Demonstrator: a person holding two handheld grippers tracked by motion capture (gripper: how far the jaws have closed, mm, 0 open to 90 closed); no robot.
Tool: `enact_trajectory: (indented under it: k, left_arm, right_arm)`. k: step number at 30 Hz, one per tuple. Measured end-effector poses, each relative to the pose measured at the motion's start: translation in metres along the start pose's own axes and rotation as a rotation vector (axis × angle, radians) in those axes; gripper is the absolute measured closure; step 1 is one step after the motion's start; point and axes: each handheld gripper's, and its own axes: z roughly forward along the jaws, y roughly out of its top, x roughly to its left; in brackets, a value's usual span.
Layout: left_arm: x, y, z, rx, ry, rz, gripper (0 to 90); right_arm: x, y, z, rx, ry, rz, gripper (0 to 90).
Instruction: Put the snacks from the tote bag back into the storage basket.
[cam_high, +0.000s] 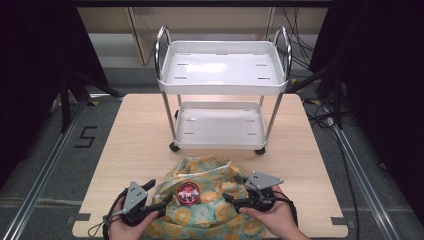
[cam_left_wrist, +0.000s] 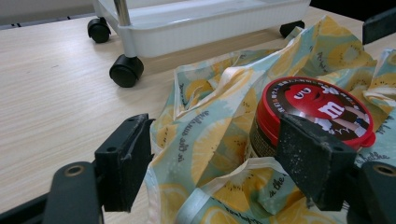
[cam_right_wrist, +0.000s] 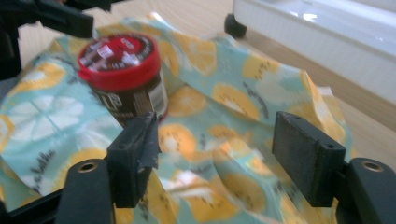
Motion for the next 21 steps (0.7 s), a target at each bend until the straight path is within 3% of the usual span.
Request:
enact_trajectory:
  k: [1, 3, 5, 10, 11, 14, 21]
  left_arm:
    - [0.000, 0.000, 0.000, 0.000, 0.000, 0.000, 26.2]
    - [0.001, -0.001, 0.000, 0.004, 0.001, 0.004, 26.1]
    - [0.000, -0.002, 0.000, 0.006, 0.004, -0.018, 26.1]
    - [0.002, -0.003, 0.000, 0.003, 0.001, -0.005, 26.1]
    - [0.002, -0.003, 0.000, 0.003, 0.001, -0.005, 26.0]
    - [0.002, -0.003, 0.001, 0.009, 0.000, 0.003, 26.1]
    - [0.004, -0.004, 0.002, 0.009, 0.012, -0.006, 26.0]
  right_arm:
    - [0.000, 0.000, 0.000, 0.000, 0.000, 0.000, 33.4]
    - [0.005, 0.009, 0.005, -0.026, 0.052, -0.011, 32.7]
    - [0.010, 0.014, 0.009, -0.022, 0.066, -0.026, 30.8]
    - [0.023, 0.023, 0.024, -0.012, 0.111, -0.060, 29.1]
    - [0.027, 0.024, 0.026, -0.017, 0.112, -0.042, 29.1]
    - [0.027, 0.029, 0.029, -0.012, 0.121, -0.076, 29.1]
    - [0.028, 0.037, 0.041, -0.017, 0.145, -0.081, 29.1]
